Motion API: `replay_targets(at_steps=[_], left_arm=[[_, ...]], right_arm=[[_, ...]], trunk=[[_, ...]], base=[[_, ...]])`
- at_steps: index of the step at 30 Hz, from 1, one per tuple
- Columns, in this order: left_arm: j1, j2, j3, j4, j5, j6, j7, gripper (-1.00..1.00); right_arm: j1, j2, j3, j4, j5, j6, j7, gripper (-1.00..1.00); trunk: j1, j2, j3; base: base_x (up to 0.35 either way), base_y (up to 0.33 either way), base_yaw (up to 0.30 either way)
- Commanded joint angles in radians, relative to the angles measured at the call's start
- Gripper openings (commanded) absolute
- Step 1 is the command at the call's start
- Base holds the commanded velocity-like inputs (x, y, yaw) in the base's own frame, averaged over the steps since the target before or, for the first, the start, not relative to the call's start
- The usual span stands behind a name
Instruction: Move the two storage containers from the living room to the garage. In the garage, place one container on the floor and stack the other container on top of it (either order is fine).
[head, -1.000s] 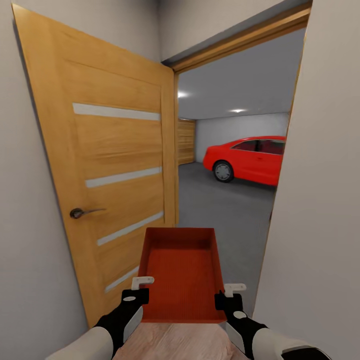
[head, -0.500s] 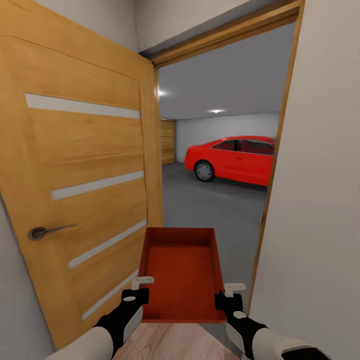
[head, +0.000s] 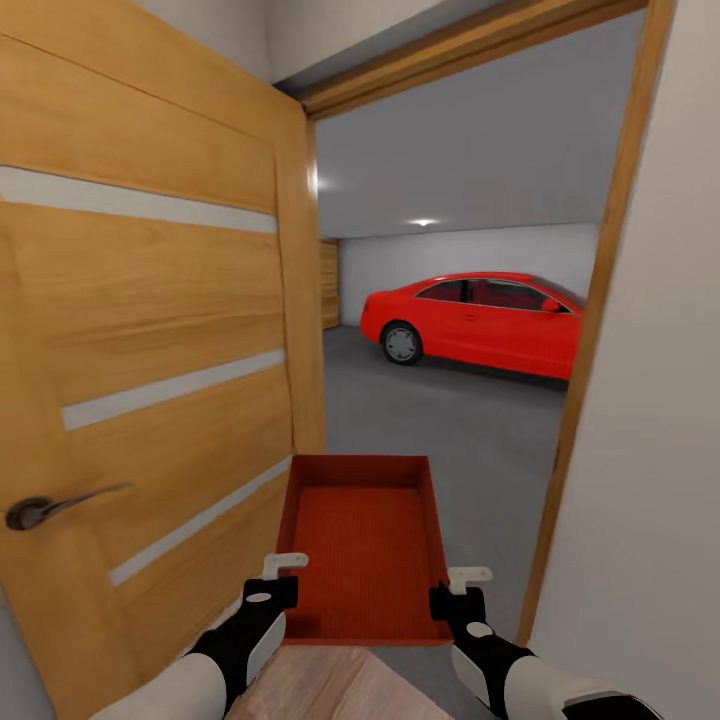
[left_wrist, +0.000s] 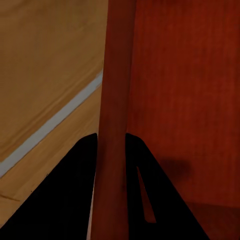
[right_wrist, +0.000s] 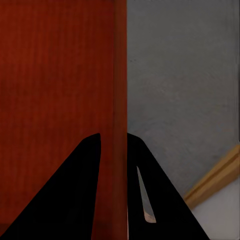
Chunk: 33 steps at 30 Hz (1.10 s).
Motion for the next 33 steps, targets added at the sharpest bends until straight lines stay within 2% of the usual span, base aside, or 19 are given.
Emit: replay_targets(at_steps=[1,33], left_arm=[[-0.001,0.002,0.082,-0.006,-0.013,-0.025,0.014,-1.0],[-0.001,0.002,0.082,-0.006,-0.013,-0.025,0.015,-1.0]], right_arm=[[0.0,0.001,-0.057,0.001,0.013,0.002,0.005,-1.0],[0.0,0.001,-0.057,0.001,0.013,0.002,0.005,-1.0]], trunk=[[0.001,-0.001,-0.002],[0.001,-0.001,-0.002]], base=[[0.293,0.227,-0.251],[0.293,0.227,-0.286]])
